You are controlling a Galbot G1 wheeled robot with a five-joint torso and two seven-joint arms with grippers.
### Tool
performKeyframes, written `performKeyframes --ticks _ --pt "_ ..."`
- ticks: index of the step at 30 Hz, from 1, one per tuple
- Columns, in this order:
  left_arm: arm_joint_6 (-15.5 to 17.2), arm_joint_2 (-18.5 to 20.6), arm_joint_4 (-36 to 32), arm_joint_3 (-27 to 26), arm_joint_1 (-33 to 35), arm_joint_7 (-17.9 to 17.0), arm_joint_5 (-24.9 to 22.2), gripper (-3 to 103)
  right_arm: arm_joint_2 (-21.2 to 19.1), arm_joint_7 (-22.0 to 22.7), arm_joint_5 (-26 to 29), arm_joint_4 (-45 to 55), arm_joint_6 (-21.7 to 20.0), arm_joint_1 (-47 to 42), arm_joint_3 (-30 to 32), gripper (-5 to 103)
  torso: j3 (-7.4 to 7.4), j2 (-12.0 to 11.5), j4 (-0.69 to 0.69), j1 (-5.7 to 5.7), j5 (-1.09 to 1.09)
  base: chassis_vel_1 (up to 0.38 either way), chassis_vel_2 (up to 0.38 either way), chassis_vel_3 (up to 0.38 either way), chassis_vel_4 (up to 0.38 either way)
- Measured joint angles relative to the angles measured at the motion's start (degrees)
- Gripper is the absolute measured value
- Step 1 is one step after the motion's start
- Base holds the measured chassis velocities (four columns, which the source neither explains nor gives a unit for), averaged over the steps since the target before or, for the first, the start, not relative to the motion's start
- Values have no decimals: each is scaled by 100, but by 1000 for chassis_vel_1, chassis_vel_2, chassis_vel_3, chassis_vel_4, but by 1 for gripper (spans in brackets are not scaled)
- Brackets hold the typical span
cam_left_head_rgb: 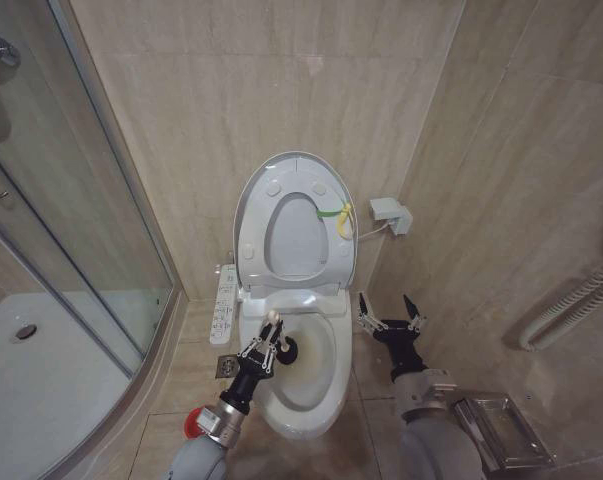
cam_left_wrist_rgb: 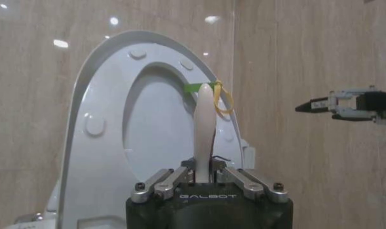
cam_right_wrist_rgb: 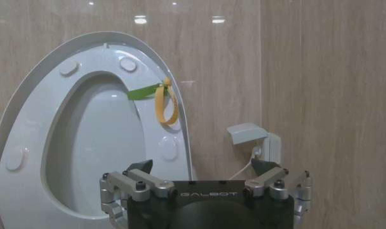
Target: Open the toilet lid, clean the toilet bowl with a toilet brush, close the toilet lid, and flush.
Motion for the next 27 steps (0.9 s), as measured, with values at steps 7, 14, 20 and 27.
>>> performKeyframes --ticks 7,14,20,27 --pt "-75 18 279 115 -249 82 -34 15 0 0 0 0 0 0 0 100 0 0 1 0 1 0 0 0 0" --pt "-267 -234 1007 508 -888 140 -126 15 0 0 0 0 0 0 0 100 0 0 -1 0 0 0 0 0 0" --pt "-213 -257 923 583 -932 110 -142 15 0 0 0 0 0 0 0 100 0 0 0 1 0 0 0 0 0" --pt "-68 -151 71 167 -176 -31 155 15 0 0 0 0 0 0 1 100 0 0 1 0 0 0 0 0 0"
